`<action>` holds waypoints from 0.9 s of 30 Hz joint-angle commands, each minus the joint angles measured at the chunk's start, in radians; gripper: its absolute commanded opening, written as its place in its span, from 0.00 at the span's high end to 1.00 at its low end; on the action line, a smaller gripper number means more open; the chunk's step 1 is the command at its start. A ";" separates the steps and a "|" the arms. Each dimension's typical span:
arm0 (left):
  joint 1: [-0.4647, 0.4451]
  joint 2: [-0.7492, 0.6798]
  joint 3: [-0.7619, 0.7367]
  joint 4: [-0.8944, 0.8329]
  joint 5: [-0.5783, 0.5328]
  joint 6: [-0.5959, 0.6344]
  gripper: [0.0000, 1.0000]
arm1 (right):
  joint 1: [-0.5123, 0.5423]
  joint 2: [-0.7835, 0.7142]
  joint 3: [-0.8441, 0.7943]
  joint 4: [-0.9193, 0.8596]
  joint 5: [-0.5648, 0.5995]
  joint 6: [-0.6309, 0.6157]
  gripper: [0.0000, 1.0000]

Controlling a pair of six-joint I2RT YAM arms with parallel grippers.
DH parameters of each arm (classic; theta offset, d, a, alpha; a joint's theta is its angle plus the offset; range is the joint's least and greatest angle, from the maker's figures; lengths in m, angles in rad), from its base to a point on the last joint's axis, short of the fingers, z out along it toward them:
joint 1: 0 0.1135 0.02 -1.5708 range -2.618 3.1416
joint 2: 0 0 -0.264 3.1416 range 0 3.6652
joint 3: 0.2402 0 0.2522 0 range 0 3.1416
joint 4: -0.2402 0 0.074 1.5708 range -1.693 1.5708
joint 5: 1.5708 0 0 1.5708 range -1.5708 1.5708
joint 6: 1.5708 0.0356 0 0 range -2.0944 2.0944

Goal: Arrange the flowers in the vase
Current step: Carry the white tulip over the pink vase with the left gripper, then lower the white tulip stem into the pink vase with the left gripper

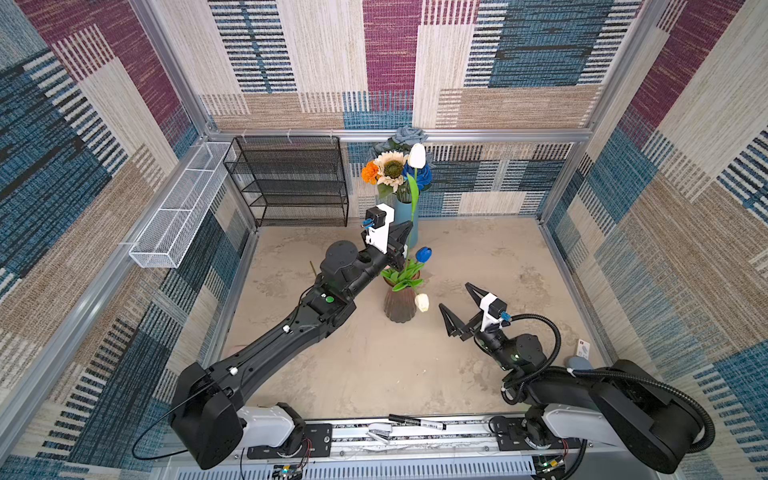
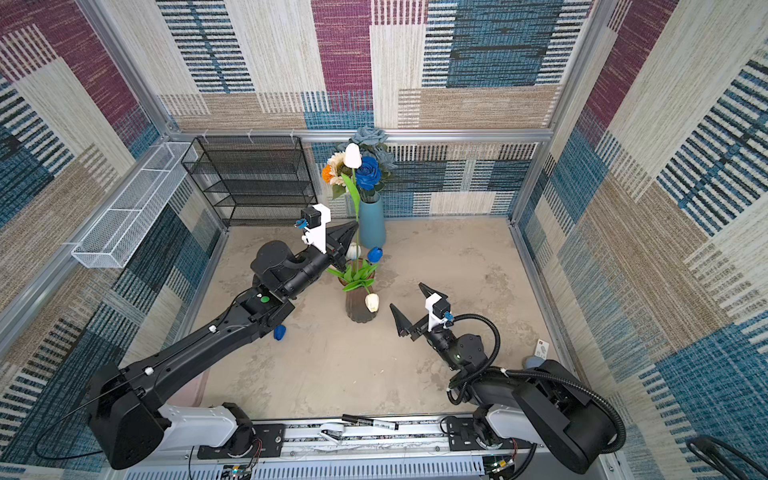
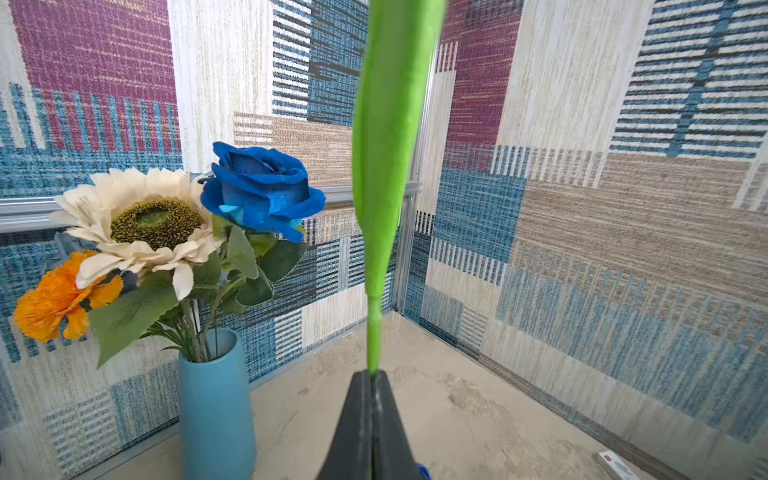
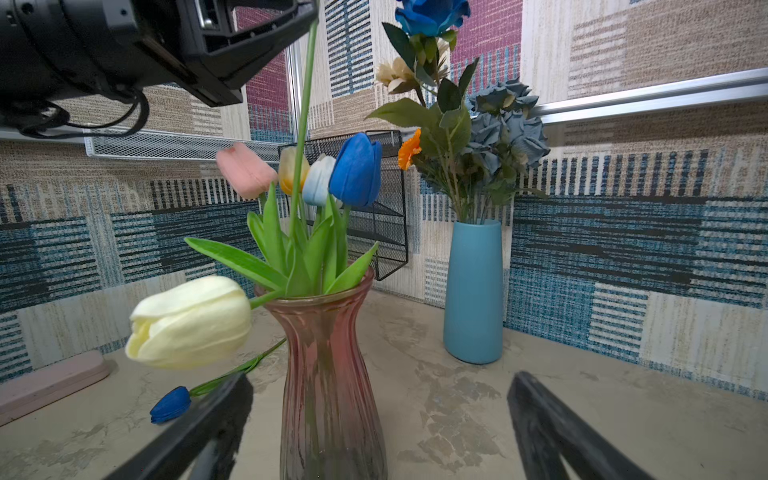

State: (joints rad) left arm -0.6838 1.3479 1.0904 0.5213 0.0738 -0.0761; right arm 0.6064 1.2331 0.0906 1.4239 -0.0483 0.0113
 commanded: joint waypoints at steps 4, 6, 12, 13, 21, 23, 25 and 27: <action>-0.001 0.042 -0.015 0.138 -0.086 0.080 1.00 | 0.000 -0.007 -0.003 0.056 0.013 0.006 0.00; -0.001 0.046 -0.028 0.148 -0.093 0.094 1.00 | 0.000 -0.009 -0.005 0.056 0.015 0.005 0.00; -0.002 0.057 -0.069 0.169 -0.116 0.112 1.00 | 0.000 -0.008 -0.003 0.056 0.015 0.004 0.00; -0.002 0.057 -0.078 0.176 -0.114 0.110 1.00 | 0.000 -0.006 -0.003 0.056 0.015 0.004 0.00; -0.002 0.062 -0.131 0.221 -0.045 0.103 1.00 | 0.000 -0.007 -0.003 0.055 0.019 0.002 0.00; -0.003 0.059 -0.141 0.227 -0.034 0.103 0.99 | 0.000 -0.006 -0.003 0.055 0.021 0.001 0.00; -0.002 0.055 -0.149 0.223 -0.034 0.102 0.89 | 0.000 -0.005 -0.003 0.055 0.021 0.001 0.00; -0.001 0.048 -0.155 0.210 -0.032 0.109 0.81 | 0.000 -0.006 -0.002 0.052 0.021 0.001 0.00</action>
State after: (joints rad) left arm -0.6857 1.4052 0.9432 0.7052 0.0174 0.0078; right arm 0.6056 1.2266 0.0887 1.4239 -0.0410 0.0105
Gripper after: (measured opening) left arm 0.180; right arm 0.995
